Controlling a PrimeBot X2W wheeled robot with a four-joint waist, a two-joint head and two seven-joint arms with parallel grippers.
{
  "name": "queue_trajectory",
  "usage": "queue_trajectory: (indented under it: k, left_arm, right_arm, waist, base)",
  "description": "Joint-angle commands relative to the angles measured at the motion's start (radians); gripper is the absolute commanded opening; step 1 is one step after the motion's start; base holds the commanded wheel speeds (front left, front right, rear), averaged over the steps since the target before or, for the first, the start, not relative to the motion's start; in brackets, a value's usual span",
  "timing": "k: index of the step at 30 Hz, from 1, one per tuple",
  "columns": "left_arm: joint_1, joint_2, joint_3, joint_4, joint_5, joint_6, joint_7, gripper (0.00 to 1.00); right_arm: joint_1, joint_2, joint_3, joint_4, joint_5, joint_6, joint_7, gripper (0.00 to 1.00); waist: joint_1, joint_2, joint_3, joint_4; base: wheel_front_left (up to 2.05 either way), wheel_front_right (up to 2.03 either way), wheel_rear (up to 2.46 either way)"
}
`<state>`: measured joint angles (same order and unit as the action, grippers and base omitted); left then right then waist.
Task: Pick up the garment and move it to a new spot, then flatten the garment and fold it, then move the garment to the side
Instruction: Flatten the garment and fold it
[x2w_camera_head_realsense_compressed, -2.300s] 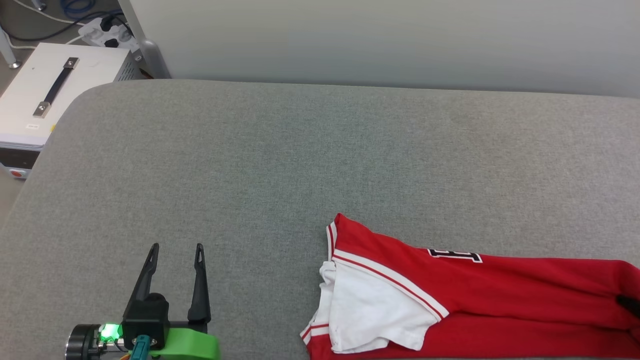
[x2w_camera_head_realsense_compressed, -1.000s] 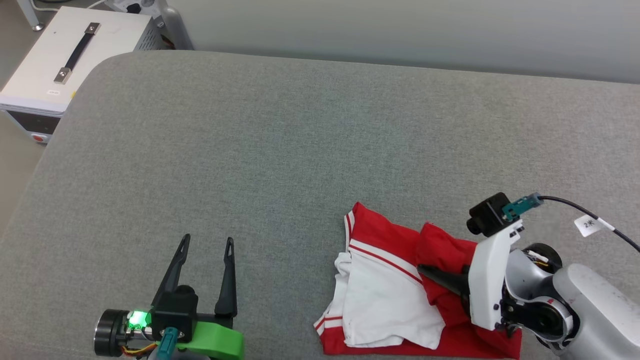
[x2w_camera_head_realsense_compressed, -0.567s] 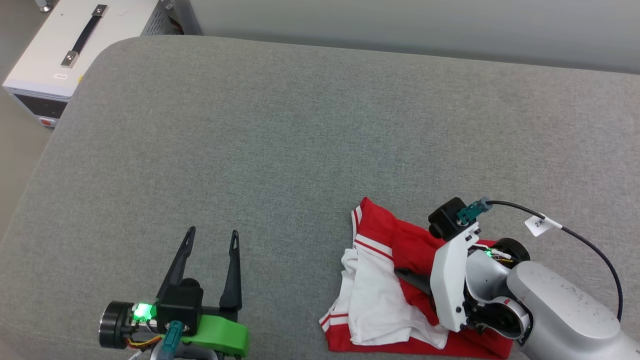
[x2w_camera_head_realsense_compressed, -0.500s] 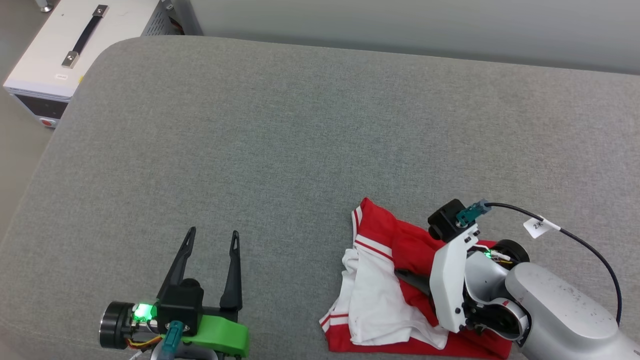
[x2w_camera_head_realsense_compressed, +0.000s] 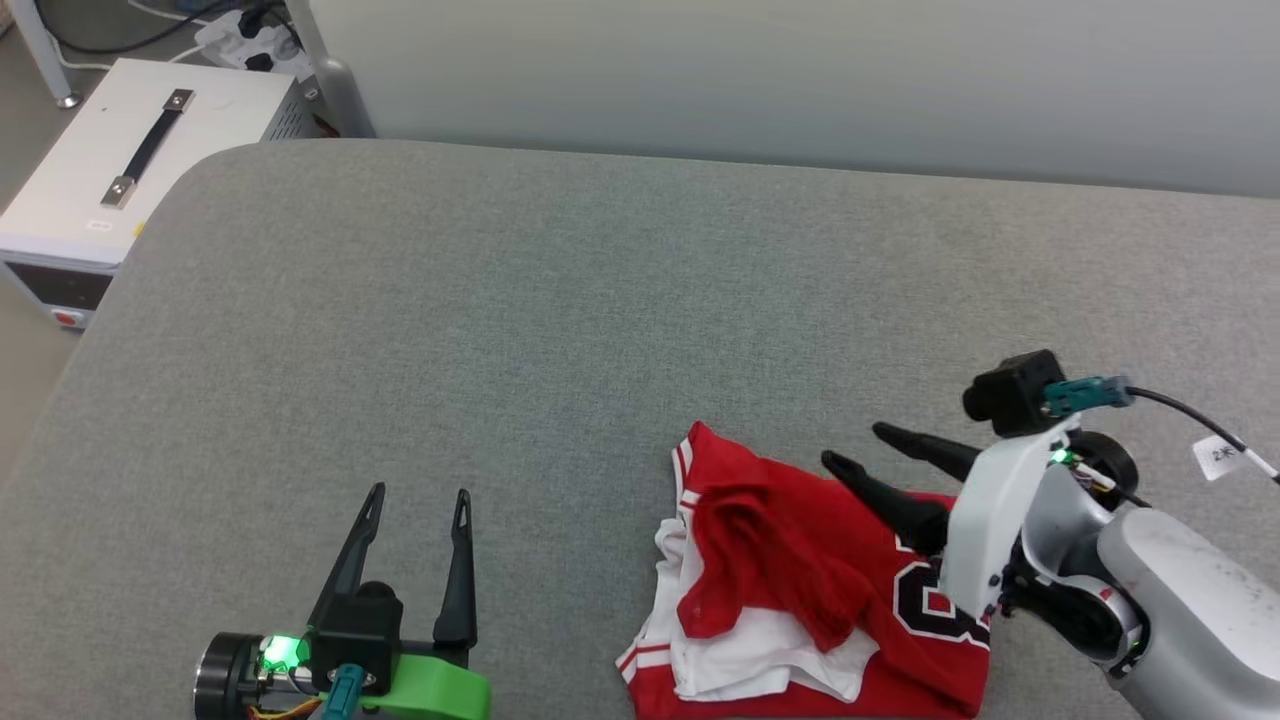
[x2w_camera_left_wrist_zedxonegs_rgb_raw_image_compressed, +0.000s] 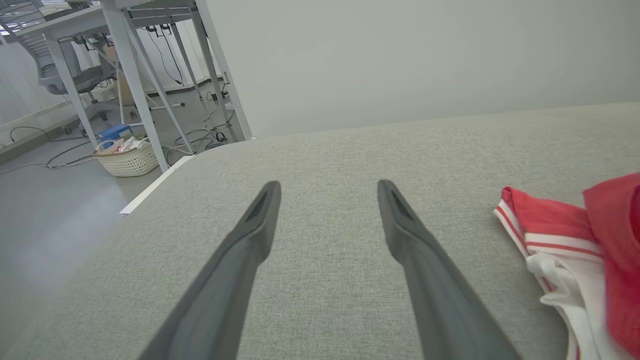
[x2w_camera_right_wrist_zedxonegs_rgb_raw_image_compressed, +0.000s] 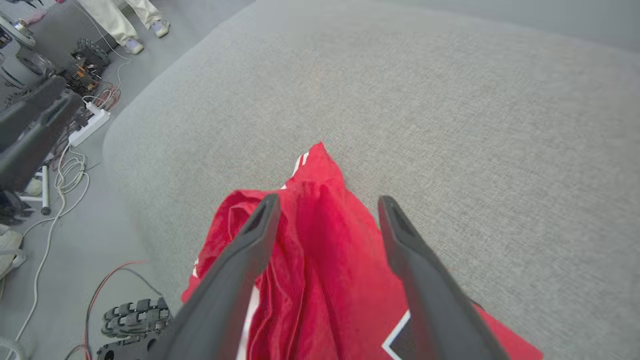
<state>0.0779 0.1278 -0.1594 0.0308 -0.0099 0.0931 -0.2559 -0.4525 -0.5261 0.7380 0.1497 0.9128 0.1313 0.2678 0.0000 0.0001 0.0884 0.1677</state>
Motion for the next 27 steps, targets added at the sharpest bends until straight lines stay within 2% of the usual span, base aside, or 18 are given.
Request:
queue_trajectory:
  k: [1, 6, 10, 18, 20, 27]
  left_arm:
    - [0.012, 0.008, 0.001, 0.002, 0.001, 0.006, -0.006, 1.00]
    - [0.030, 0.011, 0.008, 0.004, -0.001, 0.012, -0.006, 1.00]
    - [0.043, 0.010, 0.014, 0.004, -0.003, 0.018, -0.006, 1.00]
    - [0.047, 0.013, 0.020, -0.004, -0.005, 0.019, -0.006, 1.00]
    - [0.045, 0.012, 0.023, -0.010, -0.007, 0.020, -0.006, 1.00]
    - [0.037, 0.014, 0.032, -0.027, -0.009, 0.019, -0.006, 1.00]
  right_arm:
    - [0.022, -0.010, -0.027, -0.013, -0.022, -0.001, -0.025, 1.00]
    - [0.086, -0.012, -0.175, -0.040, -0.151, -0.001, -0.138, 1.00]
    - [0.148, 0.031, -0.317, -0.036, -0.288, -0.001, -0.244, 1.00]
    - [0.282, 0.177, -0.572, -0.079, -0.571, -0.001, -0.477, 1.00]
    - [0.315, 0.228, -0.622, -0.097, -0.601, -0.001, -0.500, 1.00]
    - [0.422, 0.346, -0.719, -0.183, -0.709, -0.001, -0.528, 1.00]
  waist:
    - [0.0000, -0.0001, -0.032, -0.033]
    - [0.0000, -0.0001, -0.058, -0.068]
    - [0.0000, -0.0001, -0.073, -0.089]
    - [0.0000, -0.0001, -0.088, -0.111]
    - [0.0000, -0.0001, -0.090, -0.115]
    - [0.0000, -0.0001, -0.099, -0.117]
  base:
    - [0.00, 0.00, 0.00]
    - [0.00, 0.00, 0.00]
    - [0.00, 0.00, 0.00]
    - [0.00, 0.00, 0.00]
    - [0.00, 0.00, 0.00]
    - [0.00, 0.00, 0.00]
